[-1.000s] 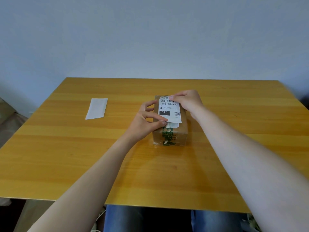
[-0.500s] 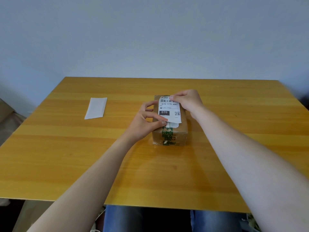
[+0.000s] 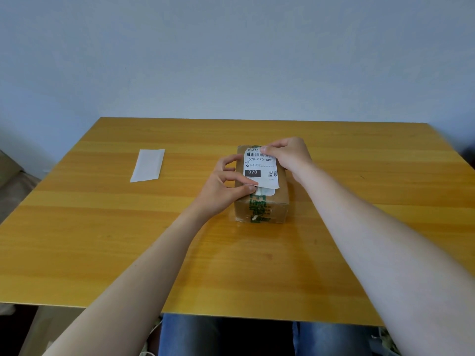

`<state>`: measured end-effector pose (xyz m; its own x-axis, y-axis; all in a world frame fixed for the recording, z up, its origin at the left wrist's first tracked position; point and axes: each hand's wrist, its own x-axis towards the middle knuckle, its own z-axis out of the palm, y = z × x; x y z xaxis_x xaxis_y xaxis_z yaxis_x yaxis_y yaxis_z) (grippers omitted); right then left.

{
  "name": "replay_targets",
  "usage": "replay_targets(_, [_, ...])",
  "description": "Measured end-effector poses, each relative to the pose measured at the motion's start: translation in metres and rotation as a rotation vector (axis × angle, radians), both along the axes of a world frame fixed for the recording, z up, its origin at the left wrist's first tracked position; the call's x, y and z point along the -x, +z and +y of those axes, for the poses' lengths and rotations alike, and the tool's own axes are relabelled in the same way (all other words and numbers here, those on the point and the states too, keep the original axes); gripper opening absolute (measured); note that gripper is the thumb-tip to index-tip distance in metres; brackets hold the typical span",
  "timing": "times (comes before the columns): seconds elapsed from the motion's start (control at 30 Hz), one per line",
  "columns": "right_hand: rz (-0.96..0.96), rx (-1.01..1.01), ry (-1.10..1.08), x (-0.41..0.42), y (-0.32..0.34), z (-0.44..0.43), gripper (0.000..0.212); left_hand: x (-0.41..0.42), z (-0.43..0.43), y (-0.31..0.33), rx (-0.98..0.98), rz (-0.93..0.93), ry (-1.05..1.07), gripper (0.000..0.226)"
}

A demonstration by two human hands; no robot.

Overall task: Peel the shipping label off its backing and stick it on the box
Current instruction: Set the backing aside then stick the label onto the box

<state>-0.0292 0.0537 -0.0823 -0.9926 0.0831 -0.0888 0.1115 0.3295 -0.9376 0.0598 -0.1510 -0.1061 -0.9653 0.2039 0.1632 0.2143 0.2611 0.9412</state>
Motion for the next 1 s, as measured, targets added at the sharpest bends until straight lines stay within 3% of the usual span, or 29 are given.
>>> replay_targets(0.33, [0.014,-0.005,-0.026,-0.0023,-0.003,-0.0011,0.006,0.0011,-0.0004,-0.0041,0.039,-0.029,0.013,0.009])
replay_targets(1.0, [0.031,0.026,-0.06,-0.0037,-0.0079,-0.0023,0.007,-0.0043,0.0007,-0.0025,0.041,-0.025,0.014,0.008])
